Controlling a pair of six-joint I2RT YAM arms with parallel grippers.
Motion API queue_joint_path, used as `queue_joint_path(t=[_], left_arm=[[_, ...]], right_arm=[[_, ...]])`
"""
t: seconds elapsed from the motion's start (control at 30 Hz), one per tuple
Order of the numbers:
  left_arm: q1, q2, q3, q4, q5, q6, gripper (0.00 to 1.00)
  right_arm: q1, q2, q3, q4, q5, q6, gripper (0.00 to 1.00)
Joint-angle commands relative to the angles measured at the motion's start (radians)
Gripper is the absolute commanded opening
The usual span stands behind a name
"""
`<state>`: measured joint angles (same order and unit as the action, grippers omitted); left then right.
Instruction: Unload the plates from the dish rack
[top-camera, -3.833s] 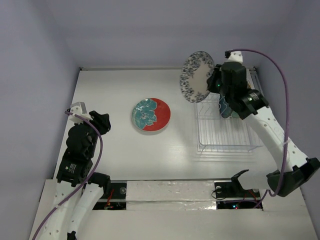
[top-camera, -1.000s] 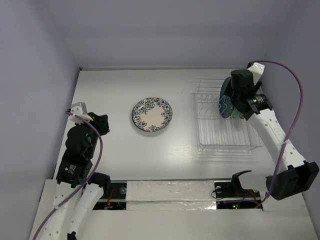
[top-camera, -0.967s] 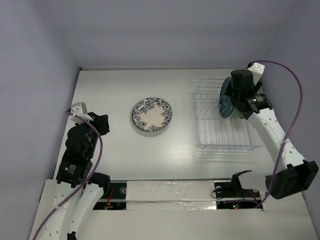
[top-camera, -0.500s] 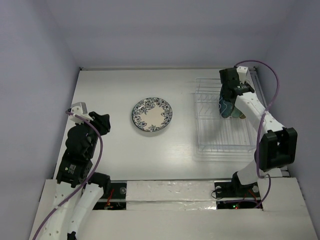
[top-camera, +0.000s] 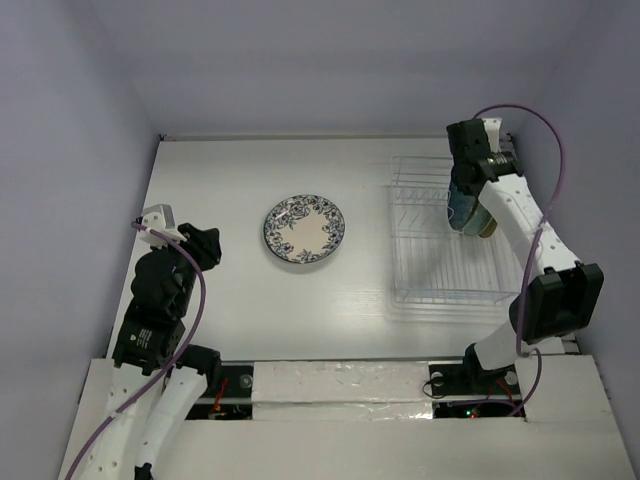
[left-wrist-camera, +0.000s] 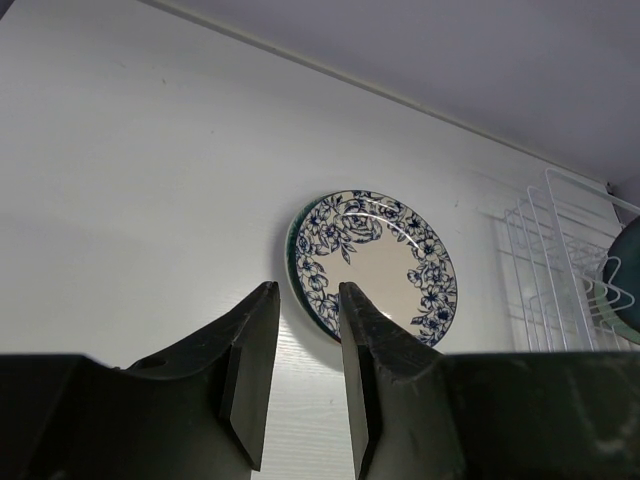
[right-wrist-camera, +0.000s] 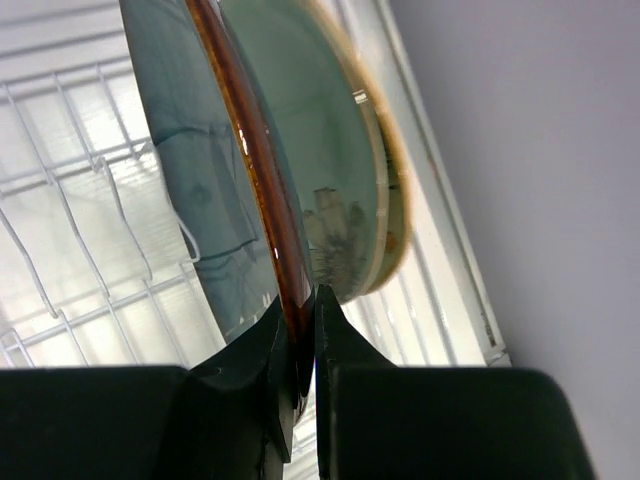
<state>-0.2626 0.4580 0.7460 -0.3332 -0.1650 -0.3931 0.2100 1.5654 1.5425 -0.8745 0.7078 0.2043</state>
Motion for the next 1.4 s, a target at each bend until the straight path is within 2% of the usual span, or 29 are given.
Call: queue_joint_path(t=[0.0, 0.2, 0.27, 0.3, 0.37, 0.4, 0.47, 0.5, 0.67, 0.7, 0.8, 0.9, 1.17, 1.37], left_arm=[[-0.006, 0.007, -0.007, 0.046, 0.007, 0.013, 0.27], [-0.006, 0.005, -0.007, 0.045, 0.007, 0.011, 0.28], [-0.006, 0.005, -0.007, 0.045, 0.007, 0.013, 0.28], [-0.006, 0.007, -0.007, 0.045, 0.005, 0.011, 0.28], [-0.006, 0.007, -0.007, 0.045, 0.005, 0.010, 0.28], [-0.006, 0.007, -0.007, 0.043, 0.005, 0.011, 0.28], [-0.006, 0.010, -0.007, 0.045, 0.007, 0.011, 0.28], [-0.006, 0.010, -0.007, 0.046, 0.009, 0.010, 0.28], [-0.006, 0.013, -0.008, 0.045, 0.012, 0.010, 0.28], [-0.006, 0.013, -0.008, 0.046, 0.012, 0.011, 0.28], [-0.006, 0.013, -0.008, 0.048, 0.013, 0.011, 0.28], [-0.006, 0.010, -0.008, 0.046, 0.013, 0.011, 0.28], [-0.006, 0.008, -0.010, 0.046, 0.015, 0.013, 0.28], [-0.006, 0.004, -0.010, 0.046, 0.015, 0.013, 0.28]], right_arm=[[0.015, -0.135, 0.145, 0.052, 0.074, 0.003, 0.00], [0.078, -0.237, 0.186, 0.046, 0.047, 0.027, 0.00], [0.100, -0.290, 0.173, 0.074, -0.041, 0.058, 0.00], [0.110, -0.310, 0.156, 0.138, -0.083, 0.070, 0.00], [0.135, -0.376, 0.056, 0.234, -0.271, 0.125, 0.00], [0.135, -0.393, 0.010, 0.347, -0.336, 0.153, 0.00], [0.161, -0.413, -0.122, 0.463, -0.528, 0.264, 0.00], [0.170, -0.409, -0.158, 0.570, -0.575, 0.302, 0.00], [0.239, -0.329, -0.318, 0.845, -0.753, 0.542, 0.00], [0.255, -0.314, -0.337, 0.949, -0.774, 0.572, 0.00], [0.284, -0.239, -0.393, 1.096, -0.804, 0.688, 0.00], [0.307, -0.145, -0.407, 1.178, -0.823, 0.751, 0.00], [0.361, 0.068, -0.423, 1.249, -0.830, 0.834, 0.00], [0.399, 0.157, -0.424, 1.253, -0.826, 0.851, 0.00]])
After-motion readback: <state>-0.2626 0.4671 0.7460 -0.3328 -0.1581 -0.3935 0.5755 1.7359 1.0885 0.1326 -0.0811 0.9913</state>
